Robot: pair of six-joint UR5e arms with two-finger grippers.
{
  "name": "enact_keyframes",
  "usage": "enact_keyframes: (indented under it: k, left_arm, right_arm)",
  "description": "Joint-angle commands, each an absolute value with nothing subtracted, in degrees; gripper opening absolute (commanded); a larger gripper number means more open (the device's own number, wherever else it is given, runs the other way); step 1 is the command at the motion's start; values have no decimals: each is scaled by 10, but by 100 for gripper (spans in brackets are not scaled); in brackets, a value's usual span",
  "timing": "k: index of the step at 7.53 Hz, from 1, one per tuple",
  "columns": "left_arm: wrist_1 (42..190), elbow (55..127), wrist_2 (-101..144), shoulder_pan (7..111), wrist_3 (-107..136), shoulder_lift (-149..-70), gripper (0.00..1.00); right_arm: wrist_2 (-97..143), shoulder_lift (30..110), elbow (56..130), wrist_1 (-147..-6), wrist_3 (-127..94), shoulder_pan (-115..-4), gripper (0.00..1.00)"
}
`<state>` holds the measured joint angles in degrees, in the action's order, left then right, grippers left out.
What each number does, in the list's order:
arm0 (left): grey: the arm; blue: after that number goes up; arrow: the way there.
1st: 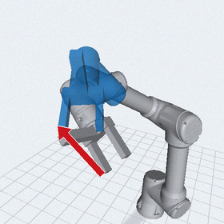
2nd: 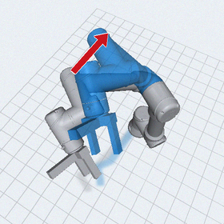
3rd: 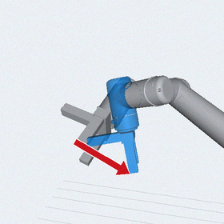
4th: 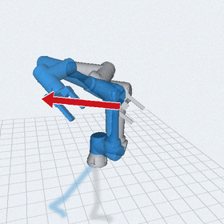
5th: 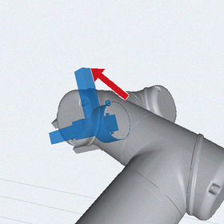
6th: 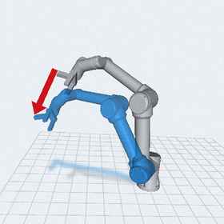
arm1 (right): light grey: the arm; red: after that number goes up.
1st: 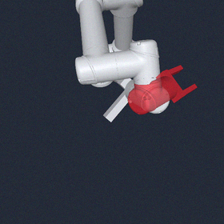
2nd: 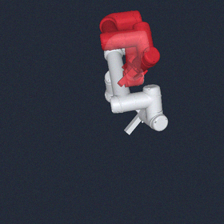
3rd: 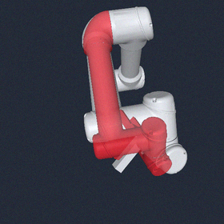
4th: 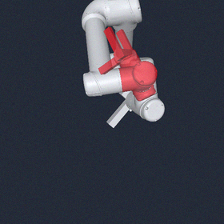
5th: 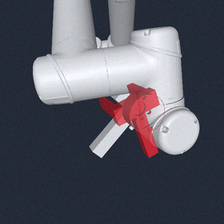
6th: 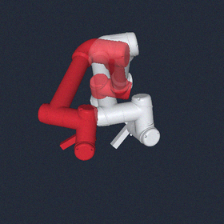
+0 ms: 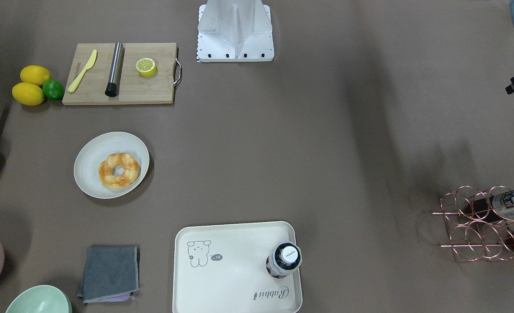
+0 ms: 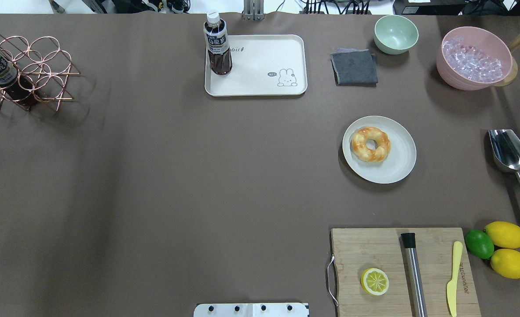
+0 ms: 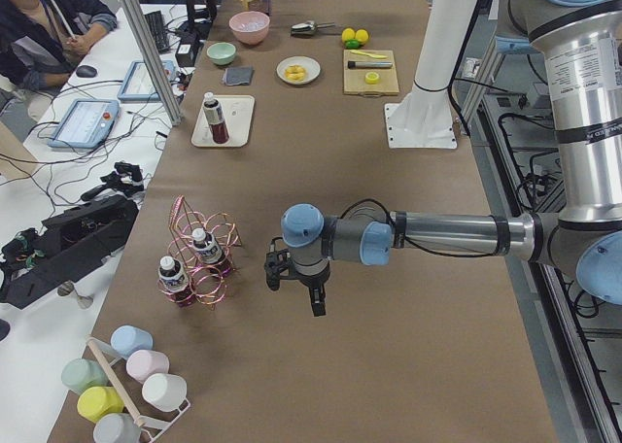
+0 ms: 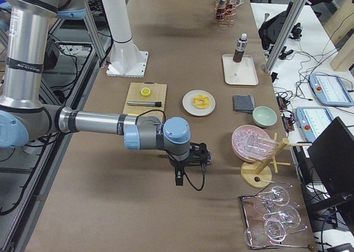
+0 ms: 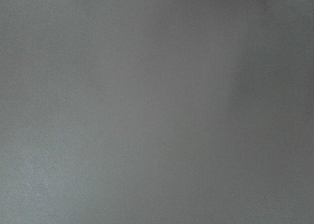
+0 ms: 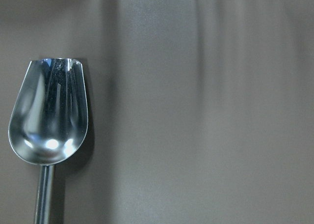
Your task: Place donut on tray
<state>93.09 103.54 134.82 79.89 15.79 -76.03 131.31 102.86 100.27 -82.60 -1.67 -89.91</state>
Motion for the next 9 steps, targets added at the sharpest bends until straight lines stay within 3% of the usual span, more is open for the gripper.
enact_keyframes:
  k: [1, 9]
  left_arm:
    - [931, 1036, 1348, 799, 158, -760, 98]
    - [933, 1036, 1349, 798, 158, -760, 98]
  right_arm:
    - [1310, 1029, 1003, -827, -17, -899, 100]
    - [1220, 1034, 1020, -796, -20, -893, 100]
